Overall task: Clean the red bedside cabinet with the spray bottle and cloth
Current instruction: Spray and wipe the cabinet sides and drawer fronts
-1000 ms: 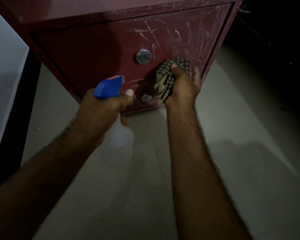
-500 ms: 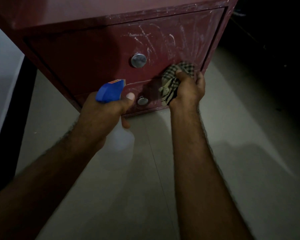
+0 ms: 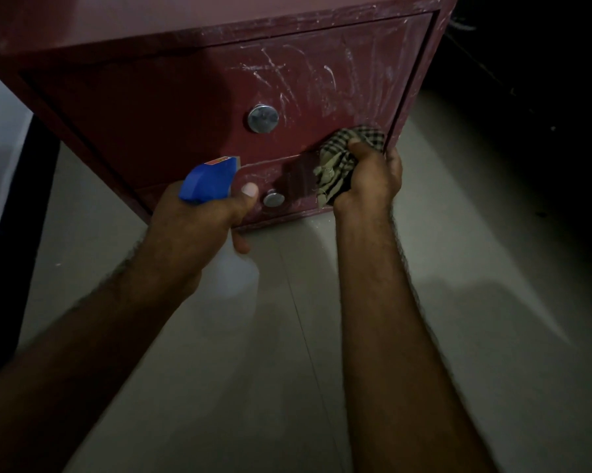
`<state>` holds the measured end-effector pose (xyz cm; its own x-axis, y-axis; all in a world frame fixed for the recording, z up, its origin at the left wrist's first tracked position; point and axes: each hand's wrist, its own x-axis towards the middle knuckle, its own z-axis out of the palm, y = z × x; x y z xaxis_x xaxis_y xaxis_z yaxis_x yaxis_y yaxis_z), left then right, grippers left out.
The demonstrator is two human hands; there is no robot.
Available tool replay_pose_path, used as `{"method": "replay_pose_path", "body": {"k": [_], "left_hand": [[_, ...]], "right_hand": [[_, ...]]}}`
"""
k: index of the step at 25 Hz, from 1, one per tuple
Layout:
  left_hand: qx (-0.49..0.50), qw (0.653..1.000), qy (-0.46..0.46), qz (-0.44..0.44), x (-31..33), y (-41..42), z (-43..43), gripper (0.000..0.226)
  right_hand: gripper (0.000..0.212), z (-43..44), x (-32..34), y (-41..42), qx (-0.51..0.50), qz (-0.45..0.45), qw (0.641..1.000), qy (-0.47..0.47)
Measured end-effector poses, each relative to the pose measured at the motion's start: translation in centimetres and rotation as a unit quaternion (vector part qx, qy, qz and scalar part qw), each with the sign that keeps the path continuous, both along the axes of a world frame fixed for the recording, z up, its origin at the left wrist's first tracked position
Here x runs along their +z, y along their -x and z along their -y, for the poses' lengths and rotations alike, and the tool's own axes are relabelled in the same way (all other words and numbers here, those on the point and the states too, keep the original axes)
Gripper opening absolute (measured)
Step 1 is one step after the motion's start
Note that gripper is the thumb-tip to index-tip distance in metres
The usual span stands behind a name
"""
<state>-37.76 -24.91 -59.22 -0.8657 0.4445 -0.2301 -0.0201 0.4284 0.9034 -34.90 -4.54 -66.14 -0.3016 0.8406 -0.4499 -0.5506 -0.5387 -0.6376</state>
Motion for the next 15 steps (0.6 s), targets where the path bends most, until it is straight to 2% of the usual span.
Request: {"method": "replay_pose_path", "body": {"k": [3, 8, 10, 12, 15], "left_hand": [[0.003, 1.000, 0.006, 0.007, -0.1, 0.0, -0.2, 0.047], [0.001, 1.000, -0.011, 0.004, -0.2, -0.2, -0.6, 0.024], [0.001, 1.000, -0.013, 0.009, -0.3, -0.2, -0.7, 0.027], [-0.001, 1.000, -0.009, 0.010, -0.5, -0.1, -0.8, 0.037], [-0.010, 1.000, -0.012, 0.003, -0.5, -0.2, -0.9, 0.035]], "right_hand": [[0.072, -0.4, 0.3, -0.2, -0.004, -0.029, 0.999, -0.035], [0.062, -0.4, -0.1, -0.3, -0.002, 0.036, 0.999, 0.000], [0.058, -0.7, 0.7, -0.5, 0.000, -0.003, 1.000, -0.022], [0.064, -1.0, 1.3, -0.8, 0.000, -0.027, 0.999, -0.033], [0.071, -1.1, 0.8, -0.9, 0.000, 0.009, 1.000, 0.001]]}}
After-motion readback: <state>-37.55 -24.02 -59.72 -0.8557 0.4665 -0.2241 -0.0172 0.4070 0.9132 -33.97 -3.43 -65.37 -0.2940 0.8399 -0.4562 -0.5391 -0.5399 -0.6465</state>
